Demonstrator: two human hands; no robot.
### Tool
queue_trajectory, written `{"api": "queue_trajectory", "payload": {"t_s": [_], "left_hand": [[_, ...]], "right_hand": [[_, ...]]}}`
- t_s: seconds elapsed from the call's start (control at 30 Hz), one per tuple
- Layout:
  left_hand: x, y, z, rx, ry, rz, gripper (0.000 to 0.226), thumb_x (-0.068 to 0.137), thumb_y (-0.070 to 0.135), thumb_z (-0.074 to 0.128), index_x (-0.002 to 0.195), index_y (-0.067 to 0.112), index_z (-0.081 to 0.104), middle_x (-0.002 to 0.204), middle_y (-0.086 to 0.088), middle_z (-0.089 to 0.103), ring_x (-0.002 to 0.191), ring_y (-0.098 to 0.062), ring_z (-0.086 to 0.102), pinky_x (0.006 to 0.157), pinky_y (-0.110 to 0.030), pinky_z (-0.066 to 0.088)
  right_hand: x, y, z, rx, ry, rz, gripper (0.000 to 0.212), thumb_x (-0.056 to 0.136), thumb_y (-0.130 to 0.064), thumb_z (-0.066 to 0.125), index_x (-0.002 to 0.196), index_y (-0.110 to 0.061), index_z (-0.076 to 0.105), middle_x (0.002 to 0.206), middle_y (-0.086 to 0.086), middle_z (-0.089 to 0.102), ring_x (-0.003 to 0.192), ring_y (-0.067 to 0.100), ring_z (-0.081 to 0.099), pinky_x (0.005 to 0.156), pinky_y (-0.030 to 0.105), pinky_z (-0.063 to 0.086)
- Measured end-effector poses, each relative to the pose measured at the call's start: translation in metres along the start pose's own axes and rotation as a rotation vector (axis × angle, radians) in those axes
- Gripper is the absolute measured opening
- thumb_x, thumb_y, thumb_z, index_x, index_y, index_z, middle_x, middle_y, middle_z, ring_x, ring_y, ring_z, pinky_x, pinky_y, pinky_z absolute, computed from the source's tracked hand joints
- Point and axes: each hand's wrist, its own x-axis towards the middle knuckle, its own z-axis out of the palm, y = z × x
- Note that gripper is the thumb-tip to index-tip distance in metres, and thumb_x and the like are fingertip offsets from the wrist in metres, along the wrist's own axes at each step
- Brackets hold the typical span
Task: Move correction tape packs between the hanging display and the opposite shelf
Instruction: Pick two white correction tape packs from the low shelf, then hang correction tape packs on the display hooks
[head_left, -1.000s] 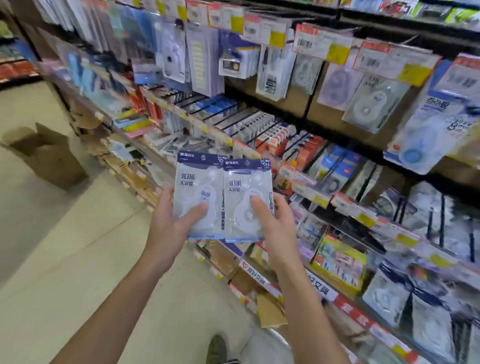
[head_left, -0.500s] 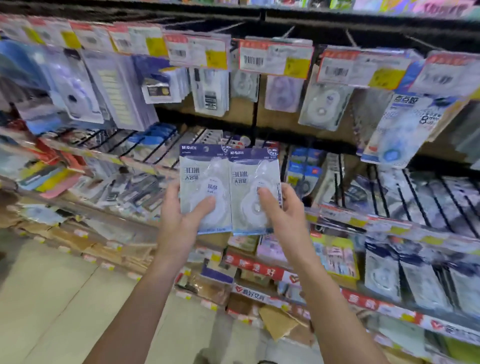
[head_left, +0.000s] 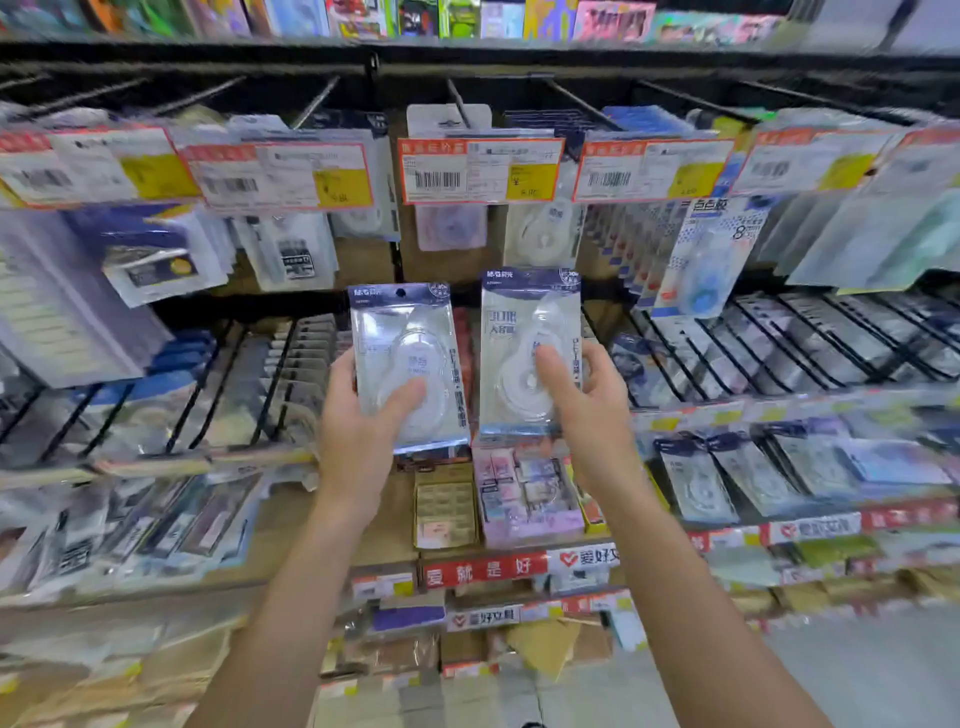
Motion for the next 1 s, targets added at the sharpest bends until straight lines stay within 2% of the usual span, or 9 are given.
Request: {"api": "queue_trajectory", "payload": {"t_s": [0.17, 0.3, 0.43, 0.5, 0.57, 0.63, 0.8, 0.9, 1.0], "left_hand": [[0.020, -0.003, -0.004, -0.024, -0.087, -0.031, 0.051, 0.085, 0.023, 0.076, 0.131, 0.026, 0.053, 0.119, 0.002, 0.070, 0.107, -0.018, 0.070, 0.094, -0.048, 0.057], [0.031, -0.005, 0.001, -0.044, -0.144, -0.032, 0.049, 0.090, 0.013, 0.072, 0.133, 0.022, 0.052, 0.119, 0.000, 0.071, 0.107, -0.019, 0.070, 0.095, -0.050, 0.056], [0.037, -0.003, 0.008, -0.053, -0.185, -0.026, 0.046, 0.090, 0.010, 0.071, 0.129, 0.023, 0.053, 0.118, 0.000, 0.071, 0.105, -0.018, 0.071, 0.094, -0.049, 0.057], [0.039, -0.002, 0.011, -0.054, -0.206, -0.028, 0.044, 0.089, 0.009, 0.071, 0.126, 0.027, 0.054, 0.117, 0.001, 0.071, 0.105, -0.018, 0.071, 0.092, -0.051, 0.057], [0.041, -0.001, 0.012, -0.052, -0.220, -0.019, 0.045, 0.088, 0.010, 0.073, 0.125, 0.027, 0.054, 0.116, 0.001, 0.072, 0.105, -0.020, 0.071, 0.092, -0.056, 0.056], [0.043, -0.002, 0.014, -0.037, -0.226, -0.012, 0.048, 0.086, 0.011, 0.075, 0.127, 0.025, 0.054, 0.115, 0.002, 0.072, 0.106, -0.022, 0.071, 0.094, -0.057, 0.055], [0.045, -0.004, 0.023, -0.007, -0.224, 0.007, 0.045, 0.086, 0.010, 0.075, 0.123, 0.029, 0.056, 0.117, -0.002, 0.072, 0.108, -0.026, 0.070, 0.096, -0.059, 0.053], [0.043, -0.006, 0.030, 0.014, -0.213, -0.003, 0.045, 0.084, 0.015, 0.077, 0.120, 0.032, 0.057, 0.117, -0.001, 0.072, 0.107, -0.027, 0.070, 0.090, -0.063, 0.055], [0.039, -0.007, 0.037, 0.033, -0.177, 0.006, 0.044, 0.087, 0.009, 0.074, 0.119, 0.032, 0.057, 0.116, -0.003, 0.072, 0.105, -0.026, 0.071, 0.092, -0.061, 0.055]], "right_hand": [[0.003, -0.010, 0.001, 0.011, 0.082, -0.029, 0.028, 0.096, -0.039, 0.065, 0.114, -0.018, 0.059, 0.079, -0.003, 0.070, 0.056, 0.017, 0.056, 0.041, 0.029, 0.047], [0.003, -0.016, -0.003, -0.001, 0.112, -0.093, 0.023, 0.097, -0.040, 0.063, 0.111, -0.022, 0.061, 0.094, 0.018, 0.068, 0.071, 0.027, 0.056, 0.047, 0.029, 0.049], [0.004, -0.022, -0.005, 0.005, 0.122, -0.130, 0.024, 0.099, -0.033, 0.061, 0.115, -0.016, 0.059, 0.088, 0.003, 0.073, 0.068, 0.017, 0.064, 0.048, 0.026, 0.050], [0.005, -0.020, -0.009, 0.008, 0.128, -0.151, 0.022, 0.099, -0.030, 0.061, 0.113, -0.014, 0.059, 0.089, 0.000, 0.072, 0.072, 0.012, 0.066, 0.055, 0.024, 0.052], [0.006, -0.017, -0.012, 0.025, 0.119, -0.188, 0.027, 0.098, -0.031, 0.062, 0.114, -0.010, 0.058, 0.096, 0.012, 0.071, 0.079, 0.019, 0.068, 0.061, 0.028, 0.054], [0.006, -0.016, -0.015, 0.047, 0.108, -0.206, 0.031, 0.095, -0.034, 0.062, 0.114, -0.010, 0.057, 0.099, 0.020, 0.069, 0.079, 0.027, 0.067, 0.056, 0.031, 0.053], [0.015, -0.022, -0.026, 0.141, 0.096, -0.252, 0.021, 0.092, -0.032, 0.062, 0.105, -0.016, 0.057, 0.091, 0.009, 0.068, 0.064, 0.010, 0.063, 0.049, 0.016, 0.047], [0.023, -0.027, -0.033, 0.158, 0.090, -0.259, 0.021, 0.091, -0.034, 0.062, 0.104, -0.018, 0.057, 0.089, 0.010, 0.069, 0.063, 0.013, 0.063, 0.044, 0.022, 0.047], [0.030, -0.031, -0.038, 0.148, 0.059, -0.260, 0.018, 0.093, -0.033, 0.063, 0.105, -0.020, 0.059, 0.100, 0.019, 0.071, 0.075, 0.026, 0.069, 0.053, 0.028, 0.053]]}}
